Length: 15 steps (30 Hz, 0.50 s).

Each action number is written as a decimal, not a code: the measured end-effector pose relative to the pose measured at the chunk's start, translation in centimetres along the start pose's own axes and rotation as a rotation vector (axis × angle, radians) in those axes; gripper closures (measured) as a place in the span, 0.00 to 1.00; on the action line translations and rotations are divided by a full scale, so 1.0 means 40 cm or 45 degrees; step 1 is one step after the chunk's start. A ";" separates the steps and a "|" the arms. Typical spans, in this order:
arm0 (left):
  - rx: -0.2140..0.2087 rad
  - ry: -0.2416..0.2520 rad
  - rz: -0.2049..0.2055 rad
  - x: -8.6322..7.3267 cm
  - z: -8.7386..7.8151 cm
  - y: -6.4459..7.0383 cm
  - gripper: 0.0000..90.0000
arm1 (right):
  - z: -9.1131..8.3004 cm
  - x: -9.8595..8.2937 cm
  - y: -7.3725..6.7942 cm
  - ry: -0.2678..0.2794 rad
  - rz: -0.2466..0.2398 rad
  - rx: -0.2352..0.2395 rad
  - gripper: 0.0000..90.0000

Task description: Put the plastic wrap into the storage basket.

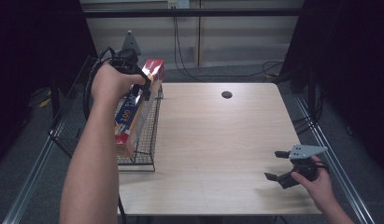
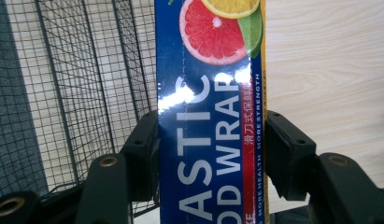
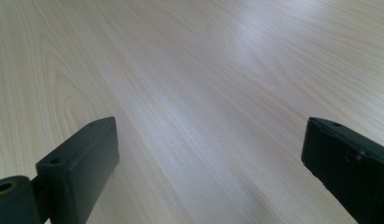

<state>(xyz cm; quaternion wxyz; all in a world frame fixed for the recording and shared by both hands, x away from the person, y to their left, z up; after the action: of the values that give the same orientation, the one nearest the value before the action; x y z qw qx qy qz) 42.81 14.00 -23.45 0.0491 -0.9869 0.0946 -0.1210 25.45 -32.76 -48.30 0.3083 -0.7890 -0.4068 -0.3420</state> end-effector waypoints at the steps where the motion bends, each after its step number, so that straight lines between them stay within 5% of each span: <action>1: 0.003 0.000 0.002 0.000 0.000 -0.004 0.49 | 0.000 0.000 0.000 -0.001 0.001 0.000 0.05; 15: 0.026 -0.001 -0.036 -0.013 -0.004 -0.049 0.49 | 0.002 0.000 -0.001 -0.002 0.000 0.003 0.05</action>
<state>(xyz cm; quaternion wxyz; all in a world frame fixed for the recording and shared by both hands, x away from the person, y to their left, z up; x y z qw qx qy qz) 42.63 16.00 -23.17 0.0574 -0.9876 0.0795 -0.1223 25.45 -32.69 -48.33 0.3090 -0.7887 -0.4076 -0.3410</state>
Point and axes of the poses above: each handheld gripper's, and its own axes: z roughly forward along the jaws, x roughly out of its top, y roughly to its right, the point moved 2 cm from there along z, roughly forward along the jaws, and after that the axes turned 15 degrees about x, right-handed, at the moved point
